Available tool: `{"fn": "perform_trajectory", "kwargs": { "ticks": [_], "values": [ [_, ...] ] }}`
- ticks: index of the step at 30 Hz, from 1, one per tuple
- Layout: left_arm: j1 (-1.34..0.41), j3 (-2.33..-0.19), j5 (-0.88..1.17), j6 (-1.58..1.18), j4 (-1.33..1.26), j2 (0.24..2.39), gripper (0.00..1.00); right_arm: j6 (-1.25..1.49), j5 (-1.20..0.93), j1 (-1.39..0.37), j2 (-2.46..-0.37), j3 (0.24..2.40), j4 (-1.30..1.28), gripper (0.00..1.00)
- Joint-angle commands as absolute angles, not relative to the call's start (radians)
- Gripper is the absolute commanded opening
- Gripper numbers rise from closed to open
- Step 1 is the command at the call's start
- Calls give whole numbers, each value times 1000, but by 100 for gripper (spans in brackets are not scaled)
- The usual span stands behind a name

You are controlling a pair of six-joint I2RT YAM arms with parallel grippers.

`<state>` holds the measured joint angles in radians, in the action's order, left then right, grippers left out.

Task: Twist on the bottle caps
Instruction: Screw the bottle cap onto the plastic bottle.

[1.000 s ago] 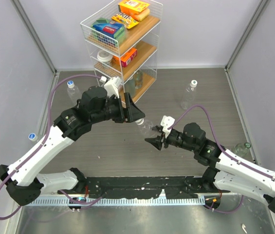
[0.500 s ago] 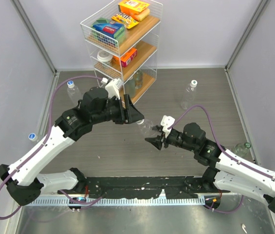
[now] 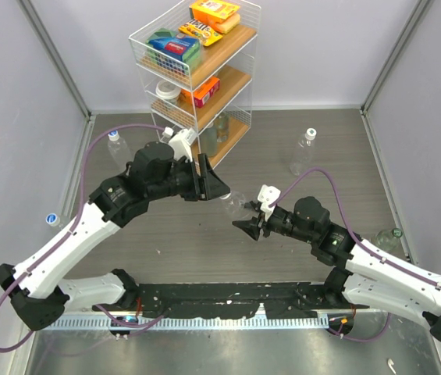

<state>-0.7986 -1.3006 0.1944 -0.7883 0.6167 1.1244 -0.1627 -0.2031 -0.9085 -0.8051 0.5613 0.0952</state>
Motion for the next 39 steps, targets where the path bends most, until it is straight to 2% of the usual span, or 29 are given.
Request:
{"fn": "perform_trajectory", "kwargs": {
  "ticks": [1,9,15,20,27,34,39],
  "values": [
    [-801,-1292,189,-801,558,1075,55,-163,-198,-908,-802,586,123,1],
    [-801,-1290,210,-798,542,1077,56,-164,-209,-908,-804,586,121,1],
    [-801,-1287,244,-801,543,1098,53,-163,-207,-908,-796,586,121,1],
    [-801,-1286,239,-805,541,1092,44,-161,-204,-908,-799,586,121,1],
    [-802,-1275,258,-808,541,1092,39,-156,-195,-908,-796,591,123,1],
    [-801,-1207,229,-831,443,1068,27,-63,-166,-908,-825,629,127,1],
    [-801,-1192,224,-810,408,1062,22,0,-137,-908,-848,669,97,1]
  ]
}}
